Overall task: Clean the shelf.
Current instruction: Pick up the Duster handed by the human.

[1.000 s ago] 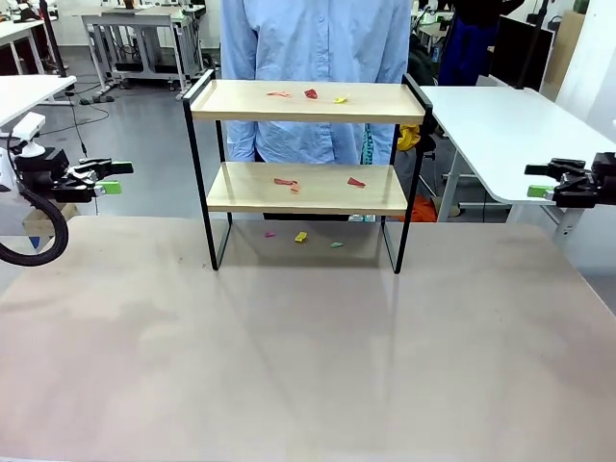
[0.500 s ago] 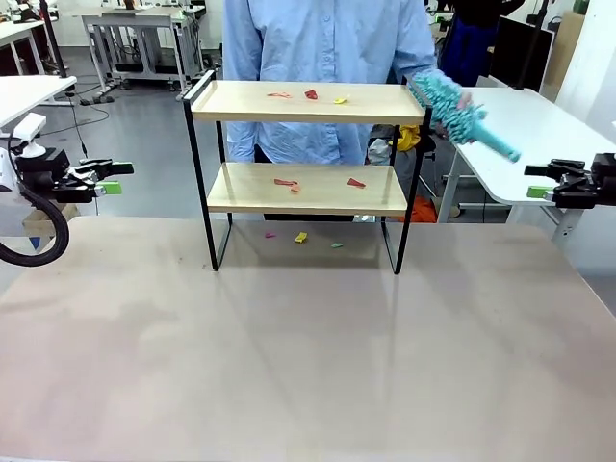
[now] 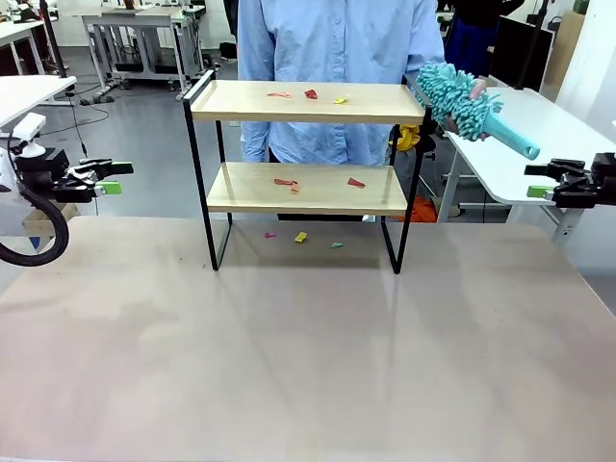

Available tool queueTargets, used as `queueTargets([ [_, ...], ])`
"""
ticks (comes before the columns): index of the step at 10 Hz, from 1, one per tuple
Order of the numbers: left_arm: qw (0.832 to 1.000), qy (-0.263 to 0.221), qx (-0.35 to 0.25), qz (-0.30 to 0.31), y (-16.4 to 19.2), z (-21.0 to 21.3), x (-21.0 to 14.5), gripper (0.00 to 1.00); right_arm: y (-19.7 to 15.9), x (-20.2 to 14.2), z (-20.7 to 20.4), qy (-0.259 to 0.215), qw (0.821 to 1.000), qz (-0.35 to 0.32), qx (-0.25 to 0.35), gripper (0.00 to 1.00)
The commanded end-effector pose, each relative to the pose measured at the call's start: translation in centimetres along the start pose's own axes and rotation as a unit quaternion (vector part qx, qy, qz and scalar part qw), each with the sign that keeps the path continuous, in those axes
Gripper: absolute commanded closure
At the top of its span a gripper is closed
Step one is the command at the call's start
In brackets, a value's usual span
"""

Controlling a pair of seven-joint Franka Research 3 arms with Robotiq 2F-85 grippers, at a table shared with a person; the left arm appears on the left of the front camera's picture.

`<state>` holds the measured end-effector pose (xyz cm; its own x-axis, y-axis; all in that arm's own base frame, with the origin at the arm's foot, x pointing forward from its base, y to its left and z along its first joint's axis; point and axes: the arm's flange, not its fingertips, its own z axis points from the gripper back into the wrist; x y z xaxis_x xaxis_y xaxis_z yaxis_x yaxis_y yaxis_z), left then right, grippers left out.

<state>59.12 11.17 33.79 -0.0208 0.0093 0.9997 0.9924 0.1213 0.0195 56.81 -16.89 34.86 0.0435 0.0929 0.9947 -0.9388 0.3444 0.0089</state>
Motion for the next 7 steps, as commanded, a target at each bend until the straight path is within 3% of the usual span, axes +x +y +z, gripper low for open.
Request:
queueTargets([
  [1,1.000,0.002,0.000,-0.001,0.17,0.08,0.33,0.00,0.12,0.15,-0.01,-0.001,1.000,0.004,-0.001,0.00],
  [7,1.000,0.002,0.000,-0.001,0.17,0.08,0.33,0.00,0.00,0.00,0.00,0.000,1.000,0.000,0.000,0.00],
])
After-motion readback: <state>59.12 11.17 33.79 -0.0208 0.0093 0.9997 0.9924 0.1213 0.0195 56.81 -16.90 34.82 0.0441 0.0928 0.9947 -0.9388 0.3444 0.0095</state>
